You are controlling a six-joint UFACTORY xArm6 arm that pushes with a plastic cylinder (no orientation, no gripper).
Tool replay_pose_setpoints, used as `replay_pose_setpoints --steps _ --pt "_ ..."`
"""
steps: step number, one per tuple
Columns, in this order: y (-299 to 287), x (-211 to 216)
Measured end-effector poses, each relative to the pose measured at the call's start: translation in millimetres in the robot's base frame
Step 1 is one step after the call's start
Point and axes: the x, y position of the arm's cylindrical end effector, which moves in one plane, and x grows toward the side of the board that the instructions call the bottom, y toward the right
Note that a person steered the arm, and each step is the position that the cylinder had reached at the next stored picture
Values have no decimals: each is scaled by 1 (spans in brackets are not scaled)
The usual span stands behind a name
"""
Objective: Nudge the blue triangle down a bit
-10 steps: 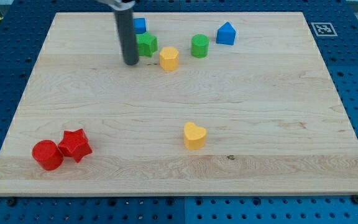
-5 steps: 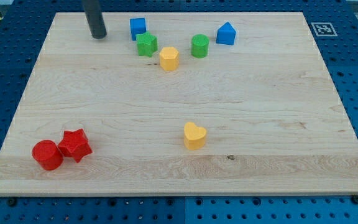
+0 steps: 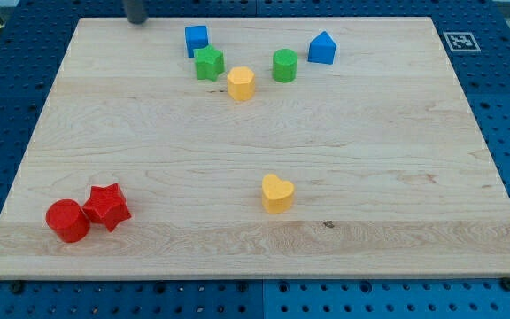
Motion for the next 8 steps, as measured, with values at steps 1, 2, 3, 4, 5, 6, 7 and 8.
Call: replay_pose_setpoints --steps 1,2,3,4,5,6,7,8 --pt "46 0" --pt "98 0" --pt "154 1" --pt "189 10" --pt "216 10" --pt "252 13" --pt "286 29" --pt "303 56"
